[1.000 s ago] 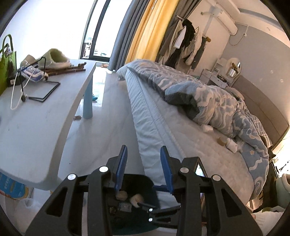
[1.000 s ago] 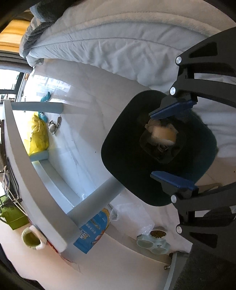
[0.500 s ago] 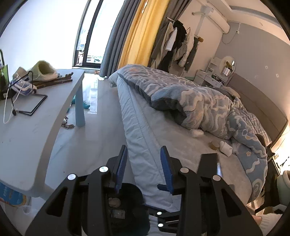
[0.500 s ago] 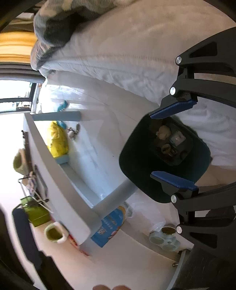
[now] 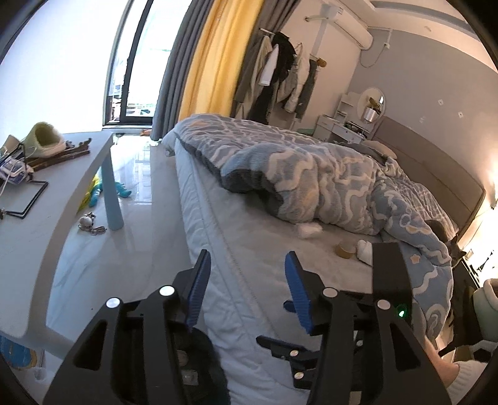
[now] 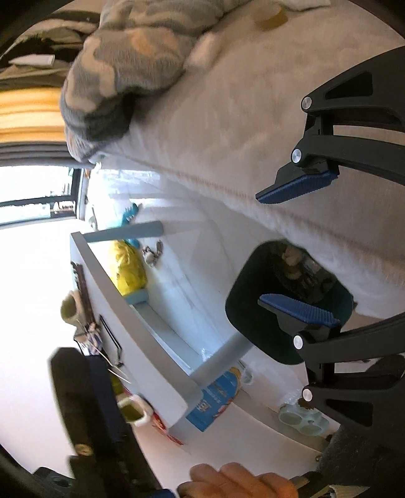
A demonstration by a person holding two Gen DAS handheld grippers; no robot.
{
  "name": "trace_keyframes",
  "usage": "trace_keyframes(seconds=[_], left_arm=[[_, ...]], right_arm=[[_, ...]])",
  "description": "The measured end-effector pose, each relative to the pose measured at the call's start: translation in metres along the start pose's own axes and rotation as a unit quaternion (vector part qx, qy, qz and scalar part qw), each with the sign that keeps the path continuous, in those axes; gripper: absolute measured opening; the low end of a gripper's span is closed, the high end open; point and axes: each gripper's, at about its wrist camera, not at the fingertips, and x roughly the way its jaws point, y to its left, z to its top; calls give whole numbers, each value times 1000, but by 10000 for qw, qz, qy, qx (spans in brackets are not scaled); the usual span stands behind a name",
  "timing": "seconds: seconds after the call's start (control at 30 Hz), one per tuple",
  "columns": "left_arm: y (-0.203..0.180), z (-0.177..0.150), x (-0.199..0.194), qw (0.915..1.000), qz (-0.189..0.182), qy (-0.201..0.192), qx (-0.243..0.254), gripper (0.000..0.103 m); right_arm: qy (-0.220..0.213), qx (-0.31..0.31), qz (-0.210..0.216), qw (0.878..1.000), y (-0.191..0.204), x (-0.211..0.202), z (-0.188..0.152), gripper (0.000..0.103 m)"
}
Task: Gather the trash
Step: 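Move both open tools back over the bed toward the white cloth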
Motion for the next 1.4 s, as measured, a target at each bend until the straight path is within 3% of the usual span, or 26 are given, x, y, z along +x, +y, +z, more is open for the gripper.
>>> trace_keyframes(seconds=[0.43, 1.13, 1.4], left_arm=[[-54, 1, 33, 9993, -281, 104, 211, 68], [-149, -11, 105, 9926, -788, 567, 724, 76], [-166, -16, 136, 9892, -882, 814, 846, 77]], right_arm=[[-366, 498, -610, 9962, -80, -48, -21, 64], [-649, 1319, -1634, 9756, -217, -122, -92, 68], [-680, 1367, -1839, 9710, -244, -129, -97, 68]])
